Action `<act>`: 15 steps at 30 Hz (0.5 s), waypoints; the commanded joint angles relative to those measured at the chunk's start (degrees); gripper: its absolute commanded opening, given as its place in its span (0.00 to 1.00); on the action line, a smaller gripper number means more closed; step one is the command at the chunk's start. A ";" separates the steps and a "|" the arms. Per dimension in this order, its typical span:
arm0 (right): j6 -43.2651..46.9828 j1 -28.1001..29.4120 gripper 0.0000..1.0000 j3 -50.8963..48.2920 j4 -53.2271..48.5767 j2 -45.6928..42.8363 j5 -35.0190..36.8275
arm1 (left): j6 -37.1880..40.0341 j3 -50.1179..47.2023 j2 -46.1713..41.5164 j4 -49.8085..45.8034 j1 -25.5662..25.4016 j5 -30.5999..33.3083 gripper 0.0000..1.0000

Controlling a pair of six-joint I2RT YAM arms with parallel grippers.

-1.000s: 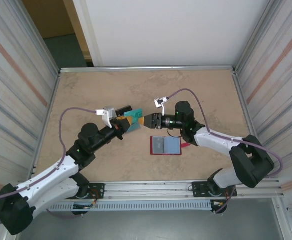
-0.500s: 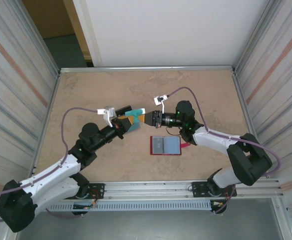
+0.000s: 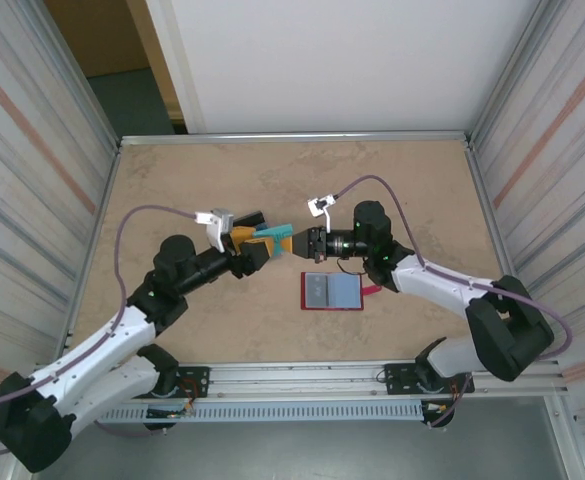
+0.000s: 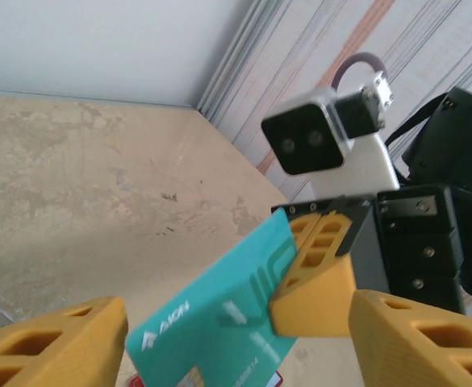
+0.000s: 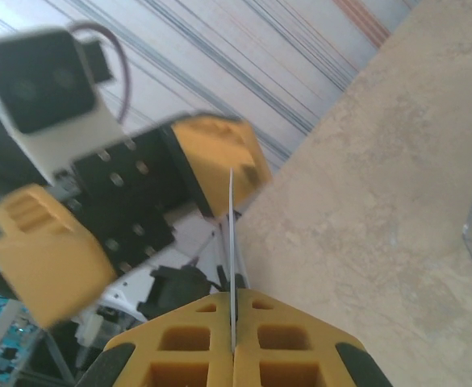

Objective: Take the credit cards out of the card holder

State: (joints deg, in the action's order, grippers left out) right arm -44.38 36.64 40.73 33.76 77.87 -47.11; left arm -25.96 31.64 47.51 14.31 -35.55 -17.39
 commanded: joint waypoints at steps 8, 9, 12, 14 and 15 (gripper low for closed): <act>19.27 2.20 0.00 2.94 -24.99 -13.22 1.91 | 25.45 19.67 4.45 -31.93 0.53 -12.36 0.71; 20.49 2.61 0.00 3.12 -26.51 -14.17 1.98 | 26.47 20.77 5.51 -32.78 0.53 -14.50 0.71; 23.15 3.62 0.00 3.43 -29.82 -16.40 2.03 | 28.20 23.11 8.31 -33.62 0.60 -21.49 0.70; 24.10 3.99 0.00 3.44 -31.17 -17.48 2.27 | 29.20 24.14 10.02 -34.08 0.57 -24.87 0.68; 24.41 4.15 0.00 3.45 -31.74 -17.95 2.60 | 29.51 24.59 10.75 -34.30 0.56 -26.53 0.66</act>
State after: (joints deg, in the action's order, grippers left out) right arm -24.51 40.25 42.52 6.92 61.67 -45.60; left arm -0.95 53.78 57.17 -16.14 -35.22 -35.44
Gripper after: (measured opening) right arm 0.050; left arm 0.668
